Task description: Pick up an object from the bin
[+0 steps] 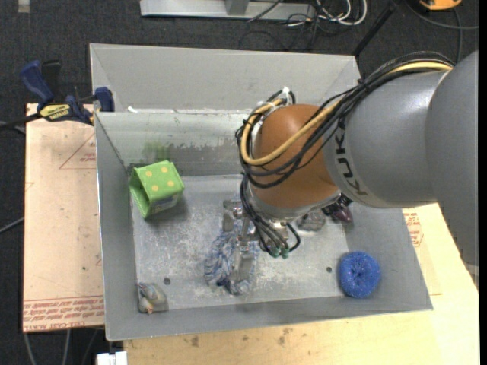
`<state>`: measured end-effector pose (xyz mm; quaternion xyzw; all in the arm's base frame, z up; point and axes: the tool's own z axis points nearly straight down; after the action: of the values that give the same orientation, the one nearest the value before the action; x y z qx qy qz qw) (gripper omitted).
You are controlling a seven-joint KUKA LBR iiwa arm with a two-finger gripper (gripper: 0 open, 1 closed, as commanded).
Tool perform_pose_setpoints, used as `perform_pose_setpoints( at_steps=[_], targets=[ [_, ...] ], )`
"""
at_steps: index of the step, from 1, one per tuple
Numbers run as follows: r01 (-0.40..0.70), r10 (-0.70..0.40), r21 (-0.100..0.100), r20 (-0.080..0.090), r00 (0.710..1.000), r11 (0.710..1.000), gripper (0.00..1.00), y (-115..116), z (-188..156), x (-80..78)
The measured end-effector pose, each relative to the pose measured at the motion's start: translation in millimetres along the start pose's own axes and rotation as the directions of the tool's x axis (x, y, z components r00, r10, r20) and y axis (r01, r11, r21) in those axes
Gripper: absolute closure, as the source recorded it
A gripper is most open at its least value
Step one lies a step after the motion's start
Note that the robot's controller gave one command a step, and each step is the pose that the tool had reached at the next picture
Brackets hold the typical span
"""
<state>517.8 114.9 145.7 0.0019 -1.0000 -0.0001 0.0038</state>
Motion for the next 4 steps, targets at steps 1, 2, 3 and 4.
perform_pose_setpoints(
  at_steps=[1,2,3,4],
  targets=[
    [-0.003,0.003,-0.001,0.007,1.0,1.0,0.0,-1,-5,-1.5],
    [0.034,-0.034,-0.004,0.014,0.999,0.999,1.0,-22,74,13.9],
    [0.034,-0.034,-0.004,0.014,0.999,0.999,1.0,-22,74,13.9],
    [0.07,-0.07,-0.006,0.013,0.997,0.998,1.0,-63,74,6.7]
  ],
)
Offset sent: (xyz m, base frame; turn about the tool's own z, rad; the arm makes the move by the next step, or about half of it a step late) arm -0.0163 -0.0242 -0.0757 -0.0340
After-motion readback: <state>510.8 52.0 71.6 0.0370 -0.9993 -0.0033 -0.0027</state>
